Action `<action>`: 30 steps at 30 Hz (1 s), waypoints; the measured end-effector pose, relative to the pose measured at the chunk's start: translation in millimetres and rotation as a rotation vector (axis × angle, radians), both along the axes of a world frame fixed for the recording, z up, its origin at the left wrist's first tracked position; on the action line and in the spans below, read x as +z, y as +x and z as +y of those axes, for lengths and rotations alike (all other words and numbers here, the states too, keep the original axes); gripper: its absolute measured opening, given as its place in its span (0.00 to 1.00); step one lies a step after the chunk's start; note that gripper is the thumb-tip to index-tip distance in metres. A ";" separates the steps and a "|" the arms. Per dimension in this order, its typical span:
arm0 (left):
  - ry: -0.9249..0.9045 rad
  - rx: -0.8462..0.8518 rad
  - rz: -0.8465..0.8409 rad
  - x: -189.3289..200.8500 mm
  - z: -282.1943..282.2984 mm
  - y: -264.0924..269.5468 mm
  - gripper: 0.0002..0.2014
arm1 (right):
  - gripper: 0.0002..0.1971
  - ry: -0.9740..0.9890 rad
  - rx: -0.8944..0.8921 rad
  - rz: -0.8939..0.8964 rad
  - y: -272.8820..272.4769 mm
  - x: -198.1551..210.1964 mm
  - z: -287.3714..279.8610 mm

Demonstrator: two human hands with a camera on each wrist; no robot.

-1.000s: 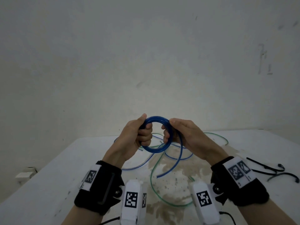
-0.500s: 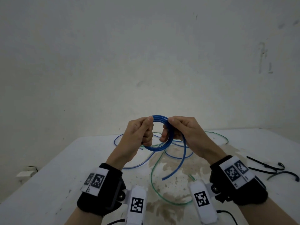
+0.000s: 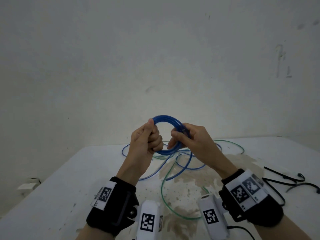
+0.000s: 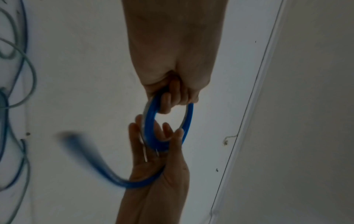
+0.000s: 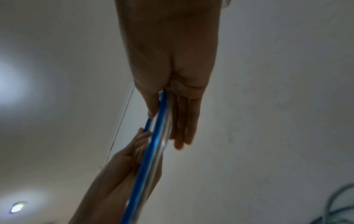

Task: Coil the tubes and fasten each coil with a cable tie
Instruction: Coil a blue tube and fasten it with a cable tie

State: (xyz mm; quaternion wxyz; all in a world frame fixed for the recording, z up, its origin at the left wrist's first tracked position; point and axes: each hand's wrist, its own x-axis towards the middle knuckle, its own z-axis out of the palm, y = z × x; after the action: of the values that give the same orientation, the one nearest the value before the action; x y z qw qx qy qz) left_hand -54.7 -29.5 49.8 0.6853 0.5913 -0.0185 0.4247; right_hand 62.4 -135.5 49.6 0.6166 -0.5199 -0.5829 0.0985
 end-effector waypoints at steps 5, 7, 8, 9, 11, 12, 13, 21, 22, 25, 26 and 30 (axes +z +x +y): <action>-0.115 -0.040 -0.076 -1.4 5.2 0.6 0.19 | 0.05 -0.025 0.116 0.234 -1.9 -10.8 -2.0; -0.180 -0.089 -0.099 -5.7 4.7 1.5 0.19 | 0.07 0.006 0.117 0.243 -1.8 -11.0 0.1; -0.214 -0.108 -0.118 -8.7 4.4 2.6 0.19 | 0.08 0.011 0.116 0.240 -2.3 -11.1 2.4; -0.247 -0.120 -0.144 -12.0 4.0 4.0 0.18 | 0.09 0.010 0.123 0.255 -3.3 -11.9 5.3; -0.299 -0.119 -0.186 -17.2 2.9 7.9 0.18 | 0.12 0.011 0.167 0.369 -8.0 -14.4 10.5; -0.316 -0.113 -0.197 -18.9 2.1 10.0 0.18 | 0.12 0.019 0.193 0.434 -10.6 -16.1 12.5; -0.325 -0.108 -0.201 -19.9 0.8 11.4 0.19 | 0.13 0.027 0.211 0.491 -13.0 -17.7 14.0; -0.255 -0.005 -0.180 -22.0 -4.0 10.4 0.20 | 0.16 0.054 0.203 0.521 -14.1 -30.1 17.4; -0.262 0.008 -0.185 -22.0 -3.5 10.1 0.20 | 0.15 0.051 0.195 0.484 -14.2 -31.5 17.1; -0.289 0.037 -0.203 -21.8 -3.1 10.5 0.20 | 0.15 0.062 0.181 0.404 -16.5 -33.3 16.3; -0.294 0.048 -0.204 -22.3 -3.3 10.7 0.20 | 0.16 0.071 0.178 0.385 -17.0 -33.8 16.2; -0.280 0.080 -0.182 -27.0 -6.6 11.5 0.20 | 0.14 0.075 0.105 0.238 -17.5 -33.4 16.2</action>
State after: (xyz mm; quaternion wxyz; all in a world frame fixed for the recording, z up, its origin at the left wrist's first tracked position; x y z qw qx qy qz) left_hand -43.1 -36.1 22.8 0.7391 0.4495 0.0023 0.5017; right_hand 44.8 -119.3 16.2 0.6944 -0.4500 -0.5353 0.1697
